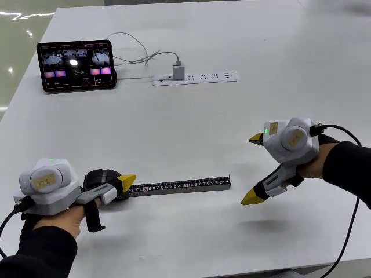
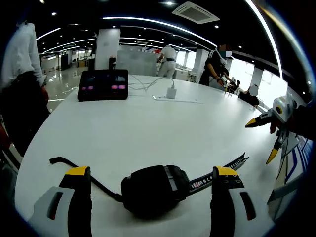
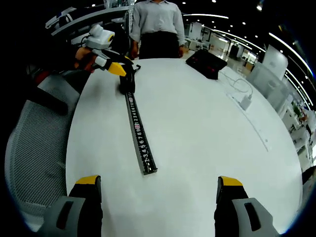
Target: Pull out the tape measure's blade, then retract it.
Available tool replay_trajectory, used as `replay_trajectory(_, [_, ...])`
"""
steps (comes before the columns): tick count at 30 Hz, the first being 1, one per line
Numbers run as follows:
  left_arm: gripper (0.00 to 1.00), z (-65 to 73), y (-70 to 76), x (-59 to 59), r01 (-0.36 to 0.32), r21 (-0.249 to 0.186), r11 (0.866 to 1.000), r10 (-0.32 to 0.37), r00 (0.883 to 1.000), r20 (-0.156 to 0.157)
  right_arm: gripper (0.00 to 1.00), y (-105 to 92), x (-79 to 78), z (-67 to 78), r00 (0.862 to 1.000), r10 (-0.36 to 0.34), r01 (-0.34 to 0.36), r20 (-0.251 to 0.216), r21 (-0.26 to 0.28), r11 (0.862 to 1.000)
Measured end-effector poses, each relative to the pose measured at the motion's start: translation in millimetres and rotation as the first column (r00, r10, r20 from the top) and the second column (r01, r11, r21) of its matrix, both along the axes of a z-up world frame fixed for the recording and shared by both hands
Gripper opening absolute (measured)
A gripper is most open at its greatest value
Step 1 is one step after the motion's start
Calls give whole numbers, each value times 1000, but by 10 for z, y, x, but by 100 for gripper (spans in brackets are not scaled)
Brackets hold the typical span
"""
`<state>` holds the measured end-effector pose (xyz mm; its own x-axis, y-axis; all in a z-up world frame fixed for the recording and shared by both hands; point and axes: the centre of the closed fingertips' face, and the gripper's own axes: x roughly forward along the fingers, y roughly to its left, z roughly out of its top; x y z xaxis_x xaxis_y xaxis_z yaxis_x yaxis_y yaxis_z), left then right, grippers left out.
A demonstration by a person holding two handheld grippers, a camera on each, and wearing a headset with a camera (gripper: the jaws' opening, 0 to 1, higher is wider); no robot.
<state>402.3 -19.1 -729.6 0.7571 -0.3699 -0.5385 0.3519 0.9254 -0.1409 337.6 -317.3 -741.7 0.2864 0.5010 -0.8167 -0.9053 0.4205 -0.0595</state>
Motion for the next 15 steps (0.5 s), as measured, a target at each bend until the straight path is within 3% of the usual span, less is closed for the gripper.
replay_trajectory(4, [99, 16, 32, 29, -33, 12, 999, 33, 998, 46, 91, 88, 2, -43, 999, 53, -53, -5, 0, 999])
replay_trajectory(6, [99, 56, 24, 59, -45, 2, 999, 44, 995, 91, 90, 110, 5, -74, 997, 70, -70, -11, -8, 998])
replay_trajectory(11, [99, -19, -69, 7, -22, 28, 999, 19, 995, 100, 89, 105, 26, -203, 996, 72, -74, -53, -29, 997])
replay_trajectory(15, [99, -76, -73, 26, -29, 23, 999, 26, 995, 101, 84, 105, 53, -317, 994, 96, -100, -57, -56, 993])
